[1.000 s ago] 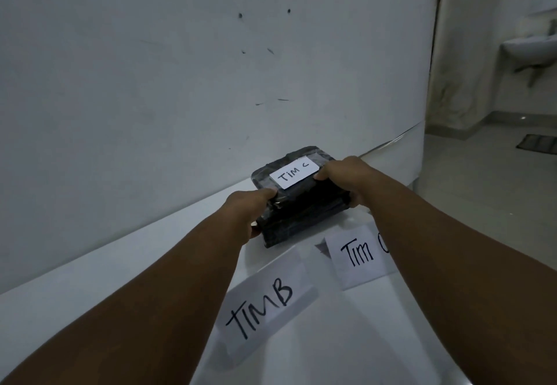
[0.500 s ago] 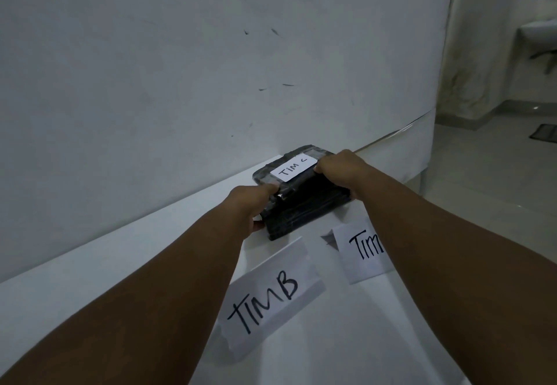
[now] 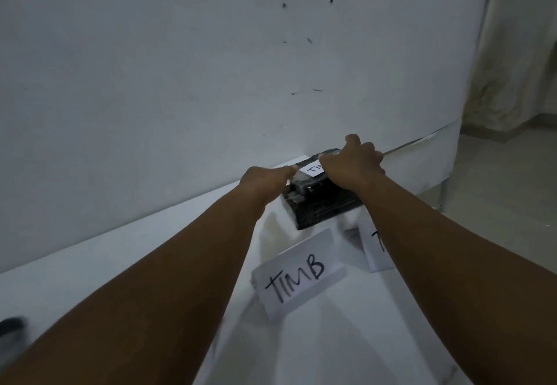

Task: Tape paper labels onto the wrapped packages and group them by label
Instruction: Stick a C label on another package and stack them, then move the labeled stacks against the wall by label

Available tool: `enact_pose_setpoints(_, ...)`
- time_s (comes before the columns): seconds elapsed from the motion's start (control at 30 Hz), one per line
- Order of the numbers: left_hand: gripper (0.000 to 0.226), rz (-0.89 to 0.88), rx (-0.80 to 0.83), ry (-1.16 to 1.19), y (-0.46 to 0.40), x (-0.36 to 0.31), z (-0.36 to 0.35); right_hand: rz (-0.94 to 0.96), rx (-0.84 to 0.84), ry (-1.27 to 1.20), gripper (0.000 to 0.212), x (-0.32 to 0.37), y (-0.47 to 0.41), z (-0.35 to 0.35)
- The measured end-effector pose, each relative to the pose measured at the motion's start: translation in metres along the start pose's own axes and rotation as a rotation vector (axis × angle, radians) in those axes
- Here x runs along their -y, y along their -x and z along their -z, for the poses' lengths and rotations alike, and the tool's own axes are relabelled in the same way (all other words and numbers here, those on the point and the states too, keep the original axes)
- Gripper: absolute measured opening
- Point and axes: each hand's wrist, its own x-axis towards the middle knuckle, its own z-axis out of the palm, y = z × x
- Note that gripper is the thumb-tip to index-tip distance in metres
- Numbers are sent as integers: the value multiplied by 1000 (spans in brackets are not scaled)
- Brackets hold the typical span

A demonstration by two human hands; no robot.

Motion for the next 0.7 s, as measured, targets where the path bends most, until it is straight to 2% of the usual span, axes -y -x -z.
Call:
enact_pose_setpoints(0.13,67,-38,-20,-89,55,-8,47,135,20,-10,77,43,57,0)
enact_pose_setpoints(0.3,65,-117,-93,-109,128,-4,116,320,61,-144,66,95,144,-6)
enact_pose_setpoints(0.43,75,-235,-169,-177,181,9,178,441,74,-225,60,132,215,-11)
enact_pose_setpoints(0.57,71,-312,-267,-238,239,36,248,562,122,-338,58,172,288,-19)
enact_pose_setpoints(0.7,71,-299,-373,-211,291,83,315,628,215,-452,56,201,356,-33)
